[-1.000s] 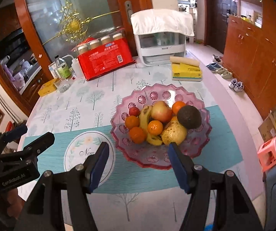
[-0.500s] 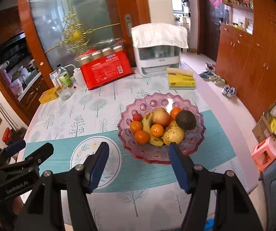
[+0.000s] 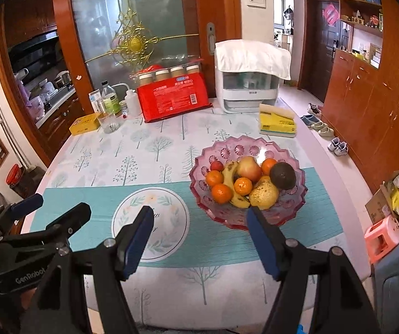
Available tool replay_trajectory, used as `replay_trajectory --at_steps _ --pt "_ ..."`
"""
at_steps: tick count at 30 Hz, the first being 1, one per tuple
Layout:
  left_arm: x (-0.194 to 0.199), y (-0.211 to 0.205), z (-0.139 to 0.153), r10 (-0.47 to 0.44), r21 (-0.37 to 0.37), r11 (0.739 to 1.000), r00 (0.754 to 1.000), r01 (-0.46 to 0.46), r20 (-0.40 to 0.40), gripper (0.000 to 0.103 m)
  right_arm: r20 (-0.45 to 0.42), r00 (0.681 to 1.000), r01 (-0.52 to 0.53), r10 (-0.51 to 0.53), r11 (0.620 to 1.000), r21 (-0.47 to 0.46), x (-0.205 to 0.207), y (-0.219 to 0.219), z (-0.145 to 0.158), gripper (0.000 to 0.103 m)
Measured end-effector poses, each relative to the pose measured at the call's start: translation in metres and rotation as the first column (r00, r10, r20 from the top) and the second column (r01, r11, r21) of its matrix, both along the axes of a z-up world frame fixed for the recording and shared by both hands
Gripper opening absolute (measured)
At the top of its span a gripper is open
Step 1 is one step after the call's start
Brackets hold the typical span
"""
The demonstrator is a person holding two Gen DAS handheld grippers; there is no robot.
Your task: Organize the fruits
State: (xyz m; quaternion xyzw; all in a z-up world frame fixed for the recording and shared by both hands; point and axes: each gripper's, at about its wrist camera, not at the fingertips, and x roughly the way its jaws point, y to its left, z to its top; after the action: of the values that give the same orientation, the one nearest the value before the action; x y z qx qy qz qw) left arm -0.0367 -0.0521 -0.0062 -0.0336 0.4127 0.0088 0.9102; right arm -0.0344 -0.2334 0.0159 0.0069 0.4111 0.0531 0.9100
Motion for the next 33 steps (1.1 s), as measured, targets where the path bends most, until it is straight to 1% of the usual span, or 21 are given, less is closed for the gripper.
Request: replay_trajectory --at_steps 4,8,17,21,33 --pt "-0.005 0.007 -0.001 0.022 -0.001 1.000 1.000 -0.022 -0.005 0.098 -0.006 1.000 -0.006 0.006 1.000 0.001 -0.002 0.005 -0.001 0.070" --pt "-0.007 0.013 -0.004 0.053 0.015 0.999 0.998 -0.052 -0.026 0.098 -0.007 1.000 -0.017 0.017 1.000 -0.014 -0.003 0.012 0.000 0.070" --pt "-0.009 0.016 -0.008 0.061 0.039 0.998 0.997 -0.059 -0.049 0.098 -0.019 0.999 -0.037 0.037 0.999 -0.016 -0.004 0.021 -0.003 0.070" --pt "-0.011 0.016 -0.008 0.069 0.068 0.996 0.996 -0.065 -0.060 0.098 -0.028 0.999 -0.043 0.043 0.999 -0.016 -0.003 0.024 -0.005 0.070" --pt "-0.013 0.024 -0.012 0.090 0.055 0.995 0.993 -0.086 -0.073 0.098 -0.048 0.995 -0.085 0.083 0.996 -0.026 -0.004 0.036 -0.011 0.070"
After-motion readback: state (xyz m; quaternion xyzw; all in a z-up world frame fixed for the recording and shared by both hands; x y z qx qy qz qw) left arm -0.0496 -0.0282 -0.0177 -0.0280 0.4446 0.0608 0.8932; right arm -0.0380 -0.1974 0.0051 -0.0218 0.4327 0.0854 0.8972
